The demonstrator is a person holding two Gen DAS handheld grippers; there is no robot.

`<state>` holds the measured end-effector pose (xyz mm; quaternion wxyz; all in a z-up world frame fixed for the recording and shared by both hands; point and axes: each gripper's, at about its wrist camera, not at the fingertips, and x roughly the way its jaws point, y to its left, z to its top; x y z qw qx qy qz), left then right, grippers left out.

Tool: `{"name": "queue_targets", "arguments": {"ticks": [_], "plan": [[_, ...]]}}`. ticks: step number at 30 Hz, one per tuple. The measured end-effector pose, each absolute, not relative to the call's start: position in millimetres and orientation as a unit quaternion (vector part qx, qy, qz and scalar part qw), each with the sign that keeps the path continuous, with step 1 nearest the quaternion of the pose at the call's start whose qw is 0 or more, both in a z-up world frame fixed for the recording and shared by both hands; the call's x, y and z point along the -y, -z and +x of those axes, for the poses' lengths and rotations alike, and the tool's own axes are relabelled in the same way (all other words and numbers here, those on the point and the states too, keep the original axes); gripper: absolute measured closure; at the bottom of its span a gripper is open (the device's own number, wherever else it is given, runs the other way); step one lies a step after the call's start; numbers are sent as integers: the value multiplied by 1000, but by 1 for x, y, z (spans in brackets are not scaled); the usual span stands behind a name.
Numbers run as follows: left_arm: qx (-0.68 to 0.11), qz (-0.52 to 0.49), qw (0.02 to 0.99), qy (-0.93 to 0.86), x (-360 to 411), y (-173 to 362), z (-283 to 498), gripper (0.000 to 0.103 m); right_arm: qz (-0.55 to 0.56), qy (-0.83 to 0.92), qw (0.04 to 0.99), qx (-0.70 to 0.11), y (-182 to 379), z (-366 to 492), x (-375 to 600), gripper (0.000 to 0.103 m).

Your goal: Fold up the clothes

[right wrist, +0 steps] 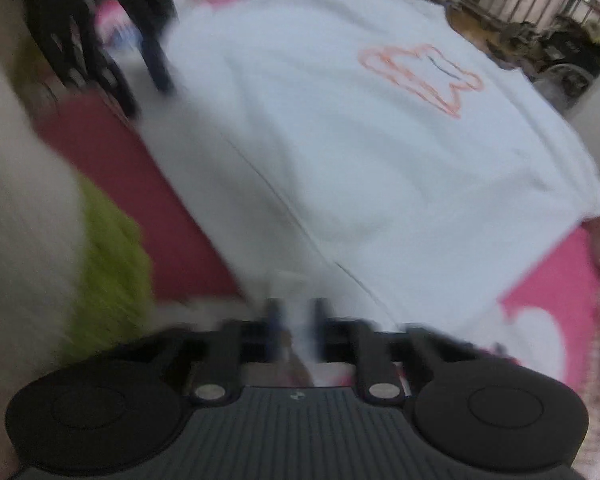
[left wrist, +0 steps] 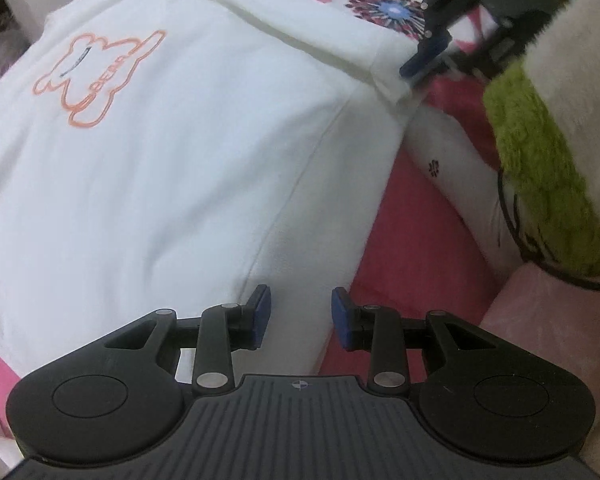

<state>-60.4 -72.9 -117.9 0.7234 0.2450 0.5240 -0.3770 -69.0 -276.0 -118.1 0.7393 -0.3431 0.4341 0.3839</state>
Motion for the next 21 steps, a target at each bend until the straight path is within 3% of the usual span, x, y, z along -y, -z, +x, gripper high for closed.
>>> {"name": "queue_targets", "arguments": {"ticks": [9,12,14,17,21], "plan": [[-501,281,718,392,78,131,-74,70,-152,-228,828,-489,103,-44,335,100],[-491,296,718,396,80,132,-78,81,-127,-218,836,-487,103,-48,339,100],[-491,291,719,396,79,130,-78,94,-120,-220,842,-479,99,-52,338,100],[-489,277,732,386,78,125,-73,101,-114,-225,848,-467,91,-54,337,100],[-473,253,760,368,70,114,-73,103,-109,-228,854,-456,85,-58,338,100]]}}
